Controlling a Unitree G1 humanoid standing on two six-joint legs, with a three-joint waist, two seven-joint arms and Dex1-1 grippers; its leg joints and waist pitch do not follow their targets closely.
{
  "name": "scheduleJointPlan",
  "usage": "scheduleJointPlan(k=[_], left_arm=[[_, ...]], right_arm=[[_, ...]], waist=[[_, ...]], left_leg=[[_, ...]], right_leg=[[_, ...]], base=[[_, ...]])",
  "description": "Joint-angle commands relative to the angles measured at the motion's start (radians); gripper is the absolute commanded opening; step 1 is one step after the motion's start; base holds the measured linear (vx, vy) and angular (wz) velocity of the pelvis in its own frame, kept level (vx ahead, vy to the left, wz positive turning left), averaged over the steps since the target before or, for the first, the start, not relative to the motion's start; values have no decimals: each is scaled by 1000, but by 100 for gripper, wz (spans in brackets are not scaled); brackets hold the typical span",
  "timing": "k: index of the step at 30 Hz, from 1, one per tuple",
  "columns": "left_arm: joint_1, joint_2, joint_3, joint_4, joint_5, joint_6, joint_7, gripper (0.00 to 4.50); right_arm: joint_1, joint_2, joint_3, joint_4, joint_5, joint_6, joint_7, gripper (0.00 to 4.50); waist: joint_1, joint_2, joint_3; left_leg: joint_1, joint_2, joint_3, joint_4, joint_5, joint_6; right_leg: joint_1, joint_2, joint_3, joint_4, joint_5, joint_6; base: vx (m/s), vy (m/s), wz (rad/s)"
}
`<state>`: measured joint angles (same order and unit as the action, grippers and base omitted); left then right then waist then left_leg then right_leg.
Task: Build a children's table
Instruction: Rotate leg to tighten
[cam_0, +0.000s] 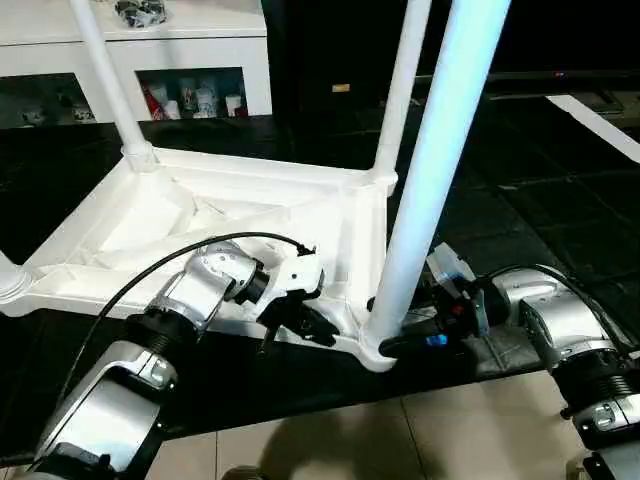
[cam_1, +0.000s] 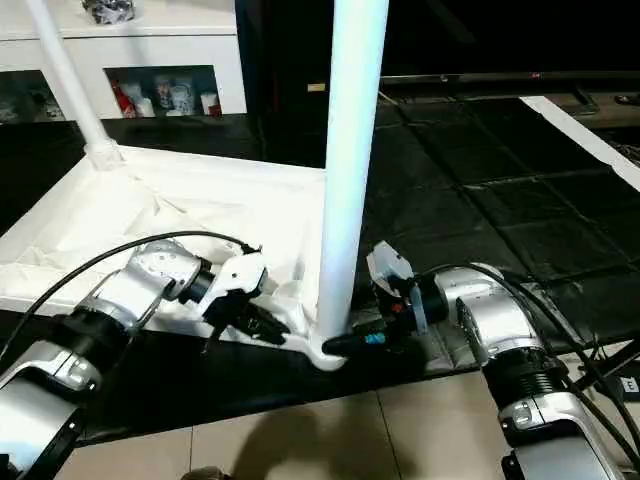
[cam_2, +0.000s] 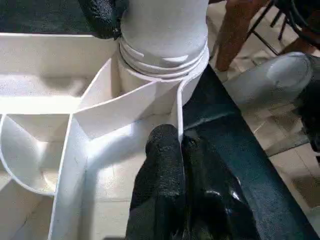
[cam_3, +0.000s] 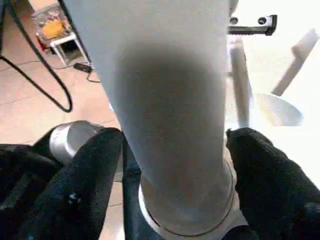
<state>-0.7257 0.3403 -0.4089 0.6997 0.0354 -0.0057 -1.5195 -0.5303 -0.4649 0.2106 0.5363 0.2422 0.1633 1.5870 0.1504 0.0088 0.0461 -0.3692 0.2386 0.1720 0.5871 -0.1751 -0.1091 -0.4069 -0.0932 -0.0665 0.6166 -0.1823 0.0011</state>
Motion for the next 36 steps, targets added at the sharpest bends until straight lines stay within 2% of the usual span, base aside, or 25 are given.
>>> scheduleJointPlan(k=[1,4,6,11,12,15,16,17,18,19,20,21,22,23,24,25,26,27,29,30,32,36], left_arm=[[3,-4,-32,-35,4,-4,-52,0],[5,1,-37,-40,1,-3,-55,0],[5,1,-38,-39,2,-3,-53,0],[3,-8,-29,-34,1,18,-27,0],[3,-14,-22,-36,-2,36,-14,0],[2,-30,-1,-43,-12,91,26,0],[0,-41,15,-42,-18,117,57,0],[0,-41,15,-42,-18,117,57,0],[-7,-62,40,-33,-22,151,118,0],[-16,-88,71,-21,-28,190,195,0],[-16,-88,71,-21,-28,190,195,0],[-20,-96,79,-18,-29,201,217,0],[-31,-135,109,0,-34,237,312,0],[-36,-150,120,9,-34,250,350,0],[-37,-153,122,10,-34,252,357,0],[-47,-181,136,32,-32,271,422,0],[-47,-181,136,32,-32,271,422,0],[-61,-218,153,57,-29,295,504,0],[-70,-241,165,73,-28,303,560,0],[-92,-284,194,108,-31,307,663,0],[-115,-322,217,143,-29,301,760,0],[-130,-341,221,166,-18,286,811,0]], right_arm=[[-19,-9,16,8,13,3,23,320],[-26,-10,27,23,21,5,27,301],[-26,-8,28,23,25,7,27,286],[-11,10,1,3,51,39,27,243],[2,14,-9,-17,65,58,27,243],[45,19,-25,-76,88,90,20,222],[65,26,-34,-101,98,100,2,219],[65,26,-34,-101,98,100,2,217],[83,47,-51,-120,101,117,-64,215],[103,77,-70,-137,102,110,-151,214],[103,77,-70,-137,102,110,-151,213],[107,87,-76,-139,99,100,-180,212],[106,144,-94,-116,59,100,-352,209],[106,171,-101,-104,42,91,-426,209],[106,174,-102,-102,40,91,-436,209],[103,209,-104,-88,10,74,-529,208],[103,209,-104,-88,10,74,-529,206],[89,258,-117,-65,-26,74,-638,205],[75,292,-130,-53,-51,82,-714,203],[38,344,-151,-19,-80,100,-850,202],[-9,387,-171,31,-102,119,-986,202],[-52,412,-187,84,-107,123,-1067,202]], waist=[[-6,-14,-71],[-5,-11,-70],[-5,-12,-70],[-6,-12,-71],[-6,-15,-71],[0,-14,-73],[2,-10,-71],[1,-12,-70],[3,-8,-71],[3,-7,-69],[1,-11,-67],[0,-9,-68],[-7,-9,-64],[-12,-9,-62],[-23,-14,-62],[-32,-14,-61],[-41,-14,-62],[-44,-12,-64],[-56,-13,-63],[-60,-13,-63],[-65,-8,-66],[-69,-7,-69]], left_leg=[[9,-7,16,-60,-145,78],[12,-7,17,-60,-154,72],[12,-7,17,-61,-161,69],[11,-8,17,-60,-154,71],[9,-7,17,-59,-151,71],[12,-6,16,-58,-142,75],[12,-7,16,-59,-147,72],[12,-7,18,-59,-149,71],[13,-7,16,-60,-159,66],[15,-6,17,-61,-160,55],[15,-9,16,-62,-183,46],[11,-11,14,-64,-189,39],[12,-11,15,-67,-200,24],[12,-13,15,-67,-216,18],[4,-18,9,-71,-218,1],[1,-19,8,-74,-221,-5],[4,-20,9,-72,-222,-2],[5,-20,9,-70,-216,0],[2,-23,9,-70,-198,3],[1,-26,11,-69,-192,10],[6,-24,10,-67,-176,1],[4,-25,10,-66,-162,11]], right_leg=[[56,-36,30,-54,-66,-275],[54,-36,30,-56,-79,-277],[55,-36,30,-56,-84,-275],[56,-35,31,-55,-77,-275],[56,-36,31,-54,-75,-275],[56,-37,31,-53,-71,-275],[54,-36,31,-55,-79,-273],[55,-35,32,-57,-79,-269],[54,-37,31,-57,-94,-270],[52,-35,34,-59,-92,-264],[53,-38,33,-64,-127,-259],[58,-39,31,-64,-153,-250],[53,-39,33,-70,-195,-230],[51,-36,31,-73,-219,-223],[60,-41,28,-75,-274,-194],[60,-39,26,-82,-314,-168],[56,-39,28,-86,-320,-163],[56,-38,29,-84,-305,-167],[56,-35,29,-83,-280,-175],[57,-33,29,-85,-275,-174],[53,-31,30,-80,-245,-185],[58,-30,30,-76,-181,-200]], base=[[0,0,0],[0,0,0],[0,0,0],[0,0,0],[0,0,0],[0,0,0],[0,0,0],[0,0,0],[0,0,0],[0,0,0],[0,0,0],[0,0,0],[0,0,0],[0,0,0],[0,0,0],[0,0,0],[0,0,0],[0,0,0],[0,0,0],[0,0,0],[0,0,0],[0,0,0]])
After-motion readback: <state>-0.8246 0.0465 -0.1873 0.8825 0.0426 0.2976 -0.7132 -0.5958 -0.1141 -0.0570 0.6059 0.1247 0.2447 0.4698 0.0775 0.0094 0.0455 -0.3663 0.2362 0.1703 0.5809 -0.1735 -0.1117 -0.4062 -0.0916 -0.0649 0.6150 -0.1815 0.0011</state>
